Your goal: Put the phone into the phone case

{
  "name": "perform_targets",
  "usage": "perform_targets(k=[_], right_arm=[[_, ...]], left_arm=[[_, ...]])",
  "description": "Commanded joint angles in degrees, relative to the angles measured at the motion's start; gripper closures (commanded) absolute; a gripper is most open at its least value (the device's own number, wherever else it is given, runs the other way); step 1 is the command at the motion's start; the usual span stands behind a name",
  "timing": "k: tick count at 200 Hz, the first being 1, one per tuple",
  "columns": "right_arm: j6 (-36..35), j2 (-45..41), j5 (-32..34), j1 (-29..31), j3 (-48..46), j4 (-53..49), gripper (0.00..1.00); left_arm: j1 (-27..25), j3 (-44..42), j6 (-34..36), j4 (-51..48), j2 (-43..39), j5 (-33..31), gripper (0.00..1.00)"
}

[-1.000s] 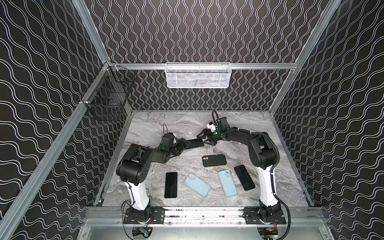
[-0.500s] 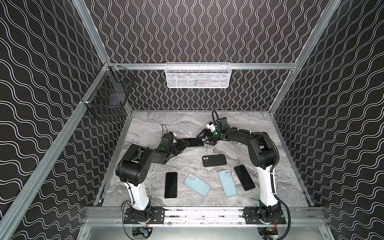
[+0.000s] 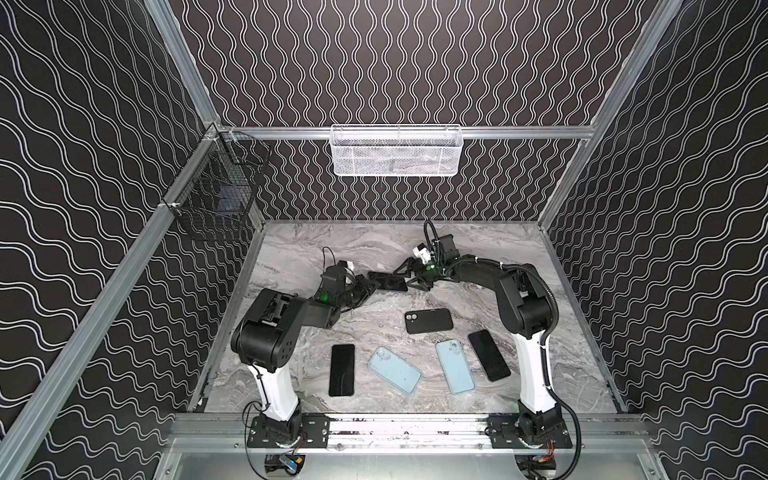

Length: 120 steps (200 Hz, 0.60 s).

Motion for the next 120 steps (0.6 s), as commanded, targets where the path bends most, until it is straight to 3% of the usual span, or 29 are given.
perform_targets(k=[1,32,97,120], right_arm=[[-0.42,-2.63,3.10,-1.35,-1.79,-3.40,0.12],[-2.22,-10.59,3.57,-3.65,-5.40,-2.56,0.12],[-6.85,-33.47,14.36,-7.59,-20.59,-7.54,0.12],[-8.18,-40.66,13.43,-8.25,-25.07,-6.68,0.12]], left_arm=[[0.07,-0.08,0.88,0.07,-0.96,0.18,1.00],[0.07,0.40,2.15,-2.01,-3.45,0.23,1.00],[-1.24,4.50,5.28,-11.13,-12.48,1.77,1.00],[-2.45,7.66,7.67,-16.73,-15.74,3.15,1.00]])
